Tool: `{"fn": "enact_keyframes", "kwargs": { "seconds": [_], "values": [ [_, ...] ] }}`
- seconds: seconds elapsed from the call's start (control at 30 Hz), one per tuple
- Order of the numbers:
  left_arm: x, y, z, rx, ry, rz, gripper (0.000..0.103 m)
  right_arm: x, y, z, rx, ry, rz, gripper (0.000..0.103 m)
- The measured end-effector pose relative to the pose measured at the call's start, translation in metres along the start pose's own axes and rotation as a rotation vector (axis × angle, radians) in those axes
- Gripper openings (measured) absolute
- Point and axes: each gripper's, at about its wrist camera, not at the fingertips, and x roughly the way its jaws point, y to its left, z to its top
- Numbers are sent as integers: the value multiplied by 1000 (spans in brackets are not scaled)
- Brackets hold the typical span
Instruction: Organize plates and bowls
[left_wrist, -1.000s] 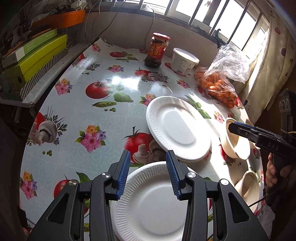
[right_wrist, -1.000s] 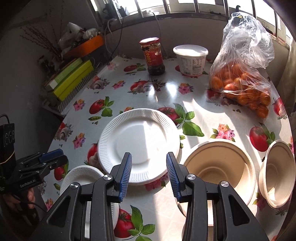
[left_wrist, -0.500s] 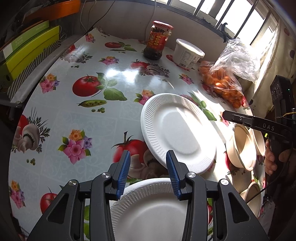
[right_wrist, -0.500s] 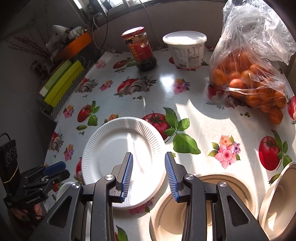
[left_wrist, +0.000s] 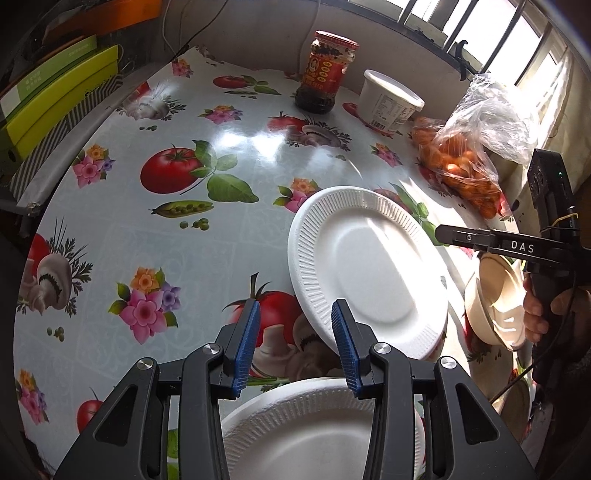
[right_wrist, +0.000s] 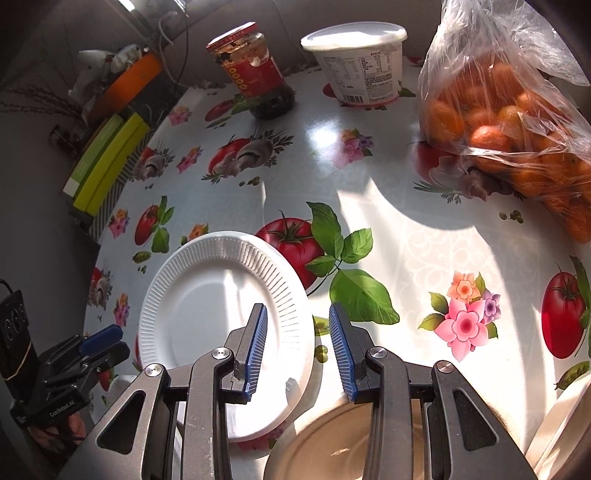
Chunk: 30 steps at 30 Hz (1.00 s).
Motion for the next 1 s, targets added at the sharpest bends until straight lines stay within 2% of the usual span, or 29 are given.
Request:
{"fn": "enact_keyframes", "kwargs": {
  "seconds": [0.43, 0.87, 1.0],
  "values": [
    [8, -2, 3, -6, 14, 3, 41, 3, 1, 8, -21, 16, -12, 35],
    [16, 2, 4, -19, 36, -9, 41, 22, 5, 12, -32, 75, -32, 35],
    [16, 2, 4, -26, 34, -14, 41, 25, 5, 11, -35, 86, -40, 26]
  ]
}}
